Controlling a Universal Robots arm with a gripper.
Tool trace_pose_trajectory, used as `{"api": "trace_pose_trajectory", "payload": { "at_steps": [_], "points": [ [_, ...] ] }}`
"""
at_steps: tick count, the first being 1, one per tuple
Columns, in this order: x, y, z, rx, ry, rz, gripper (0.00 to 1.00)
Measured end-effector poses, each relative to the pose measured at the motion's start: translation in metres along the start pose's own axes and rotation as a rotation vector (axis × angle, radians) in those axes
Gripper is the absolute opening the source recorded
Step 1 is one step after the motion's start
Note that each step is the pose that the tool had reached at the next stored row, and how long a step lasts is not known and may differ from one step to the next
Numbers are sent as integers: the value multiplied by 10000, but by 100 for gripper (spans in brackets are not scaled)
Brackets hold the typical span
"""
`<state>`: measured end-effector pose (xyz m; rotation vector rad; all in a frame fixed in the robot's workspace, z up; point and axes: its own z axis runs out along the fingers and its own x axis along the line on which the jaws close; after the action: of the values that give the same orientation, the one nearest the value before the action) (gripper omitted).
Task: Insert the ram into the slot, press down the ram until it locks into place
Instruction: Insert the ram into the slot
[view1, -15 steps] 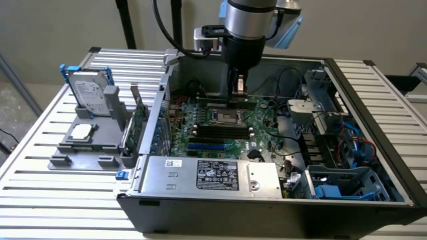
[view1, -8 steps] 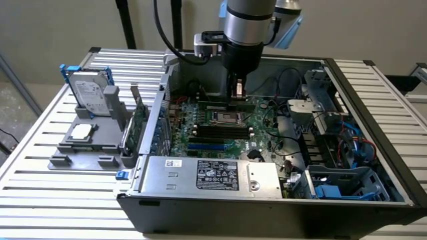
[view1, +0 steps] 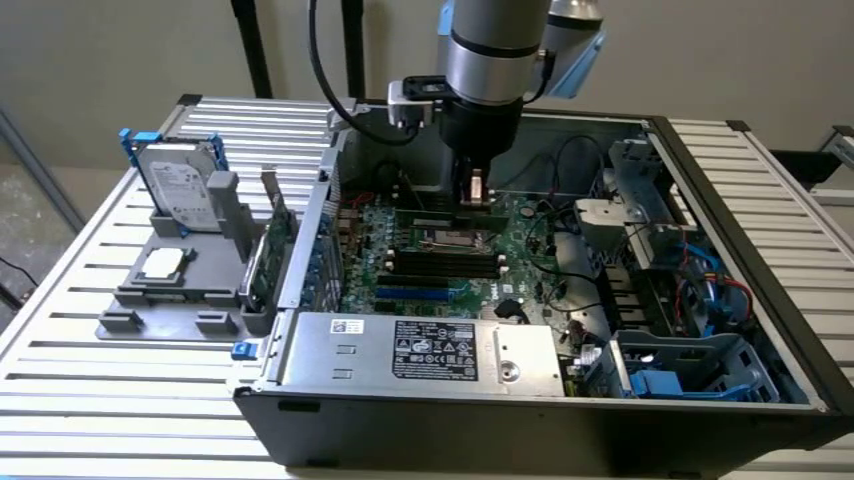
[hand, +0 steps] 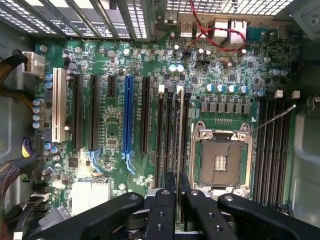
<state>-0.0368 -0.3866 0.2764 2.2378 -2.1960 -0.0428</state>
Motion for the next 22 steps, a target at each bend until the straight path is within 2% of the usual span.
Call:
{"api": "trace_pose_trajectory", "payload": {
  "at_steps": [6,9,13,22],
  "points": [
    [1,-2,110,62,15,0,14],
    [2,-2,163,92,43,-1,14],
    [5,0,235,96,89,-1,14],
    [34,5,368,117,114,1,14]
  ]
}}
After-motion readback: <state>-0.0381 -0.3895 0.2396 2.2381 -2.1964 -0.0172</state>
